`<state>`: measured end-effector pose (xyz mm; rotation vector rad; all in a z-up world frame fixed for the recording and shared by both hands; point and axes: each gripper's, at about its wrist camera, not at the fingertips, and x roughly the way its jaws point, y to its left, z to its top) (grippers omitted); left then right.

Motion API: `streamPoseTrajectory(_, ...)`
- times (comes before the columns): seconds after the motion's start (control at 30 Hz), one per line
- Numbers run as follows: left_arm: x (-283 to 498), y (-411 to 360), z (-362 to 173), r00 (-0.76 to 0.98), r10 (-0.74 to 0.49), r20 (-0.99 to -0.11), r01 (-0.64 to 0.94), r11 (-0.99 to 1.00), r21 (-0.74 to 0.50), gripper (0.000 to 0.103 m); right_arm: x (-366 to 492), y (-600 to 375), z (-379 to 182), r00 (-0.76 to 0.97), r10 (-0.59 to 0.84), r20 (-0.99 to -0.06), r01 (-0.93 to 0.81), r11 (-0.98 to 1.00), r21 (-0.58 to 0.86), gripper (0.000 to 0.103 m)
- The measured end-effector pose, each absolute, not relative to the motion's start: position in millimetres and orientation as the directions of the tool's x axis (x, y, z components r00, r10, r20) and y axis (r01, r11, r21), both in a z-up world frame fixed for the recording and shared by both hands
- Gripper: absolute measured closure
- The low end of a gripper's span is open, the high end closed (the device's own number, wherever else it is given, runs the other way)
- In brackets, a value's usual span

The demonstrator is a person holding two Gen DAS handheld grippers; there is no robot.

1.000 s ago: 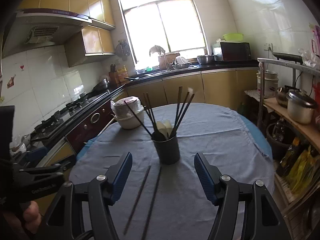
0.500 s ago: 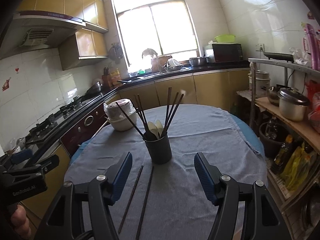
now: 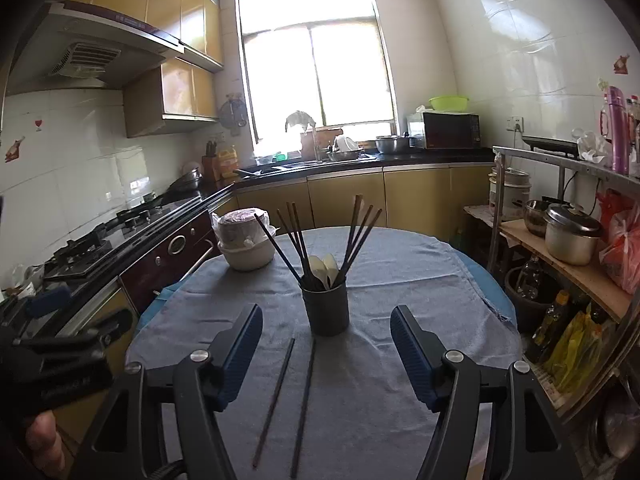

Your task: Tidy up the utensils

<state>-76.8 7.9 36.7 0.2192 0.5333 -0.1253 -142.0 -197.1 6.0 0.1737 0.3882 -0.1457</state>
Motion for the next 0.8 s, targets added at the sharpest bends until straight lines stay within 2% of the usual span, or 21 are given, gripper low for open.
streamPoseTrajectory(0.43, -60, 74, 38, 0.849, 0.016, -0.529, 0.081, 0.984, 0.160, 0.009, -114, -149, 19, 0.900, -0.130, -0.416, 0.173, 0.983, 0.067, 0.033)
streamPoseTrajectory(0.8, -38, 76, 37, 0.844, 0.038, -0.536, 0.060, 0.984, 0.165, 0.008, -87, -146, 8, 0.887, -0.114, -0.448, 0.161, 0.985, 0.069, 0.033)
